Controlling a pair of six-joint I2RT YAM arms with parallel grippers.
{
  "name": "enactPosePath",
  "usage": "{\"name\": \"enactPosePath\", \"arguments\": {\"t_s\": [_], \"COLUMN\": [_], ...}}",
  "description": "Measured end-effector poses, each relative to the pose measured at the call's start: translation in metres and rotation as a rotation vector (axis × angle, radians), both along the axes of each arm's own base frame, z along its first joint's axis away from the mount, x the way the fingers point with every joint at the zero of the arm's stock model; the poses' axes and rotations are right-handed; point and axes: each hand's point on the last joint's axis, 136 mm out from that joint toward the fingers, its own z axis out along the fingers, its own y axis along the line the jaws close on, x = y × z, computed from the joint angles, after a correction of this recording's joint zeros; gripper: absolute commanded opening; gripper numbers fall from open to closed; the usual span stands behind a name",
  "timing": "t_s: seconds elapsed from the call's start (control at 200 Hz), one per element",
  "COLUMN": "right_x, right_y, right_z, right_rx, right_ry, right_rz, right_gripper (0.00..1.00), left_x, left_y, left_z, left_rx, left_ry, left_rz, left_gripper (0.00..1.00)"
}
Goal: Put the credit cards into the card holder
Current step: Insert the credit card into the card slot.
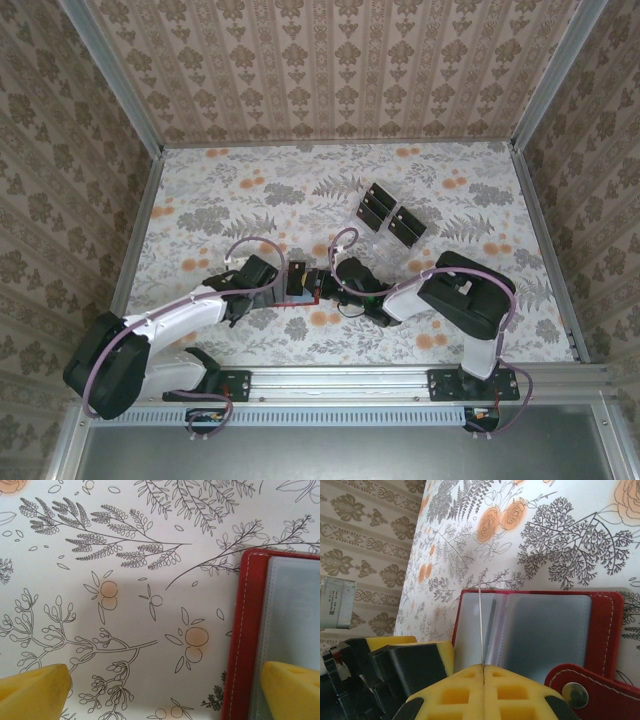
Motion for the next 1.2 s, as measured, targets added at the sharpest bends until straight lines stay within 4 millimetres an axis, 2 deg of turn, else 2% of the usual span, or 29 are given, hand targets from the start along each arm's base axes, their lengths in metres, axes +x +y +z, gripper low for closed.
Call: {"name": "enactPosePath", "arguments": {"t_s": [0.215, 0.71, 0.91, 1.085, 1.2], "right_x": [0.000, 0.001, 0.000, -0.001, -0.002], "right_y": [0.001, 0.003, 0.002, 0.002, 0.004], "right_z": [-0.009, -0.005, 0.003, 0.004, 0.005], "right_rx": [-0.004, 0.025, 0.038, 0.040, 0.042], "right_ry": [0.010, 0.010, -0.001, -0.002, -0.003], "right_rz": [-0.006, -0.015, -0.015, -0.013, -0.008], "right_gripper": [0.00, 0.00, 0.00, 0.00, 0.00], "left_x": [-0.001, -0.003, -0.001, 0.004, 0.005], "left_y": [0.002, 0.004, 0.005, 0.003, 0.000], "left_z": [-0.001, 0.001, 0.010, 0.027, 0.028], "left_rx": [0.001, 0.000, -0.013, -0.043, -0.049], "left_ry": [0.000, -0.007, -0.039, -0.096, -0.102], "left_rz": [0.008, 0.018, 0.021, 0.004, -0.008], "left_gripper": [1.00, 1.00, 1.00, 1.00, 1.00]}}
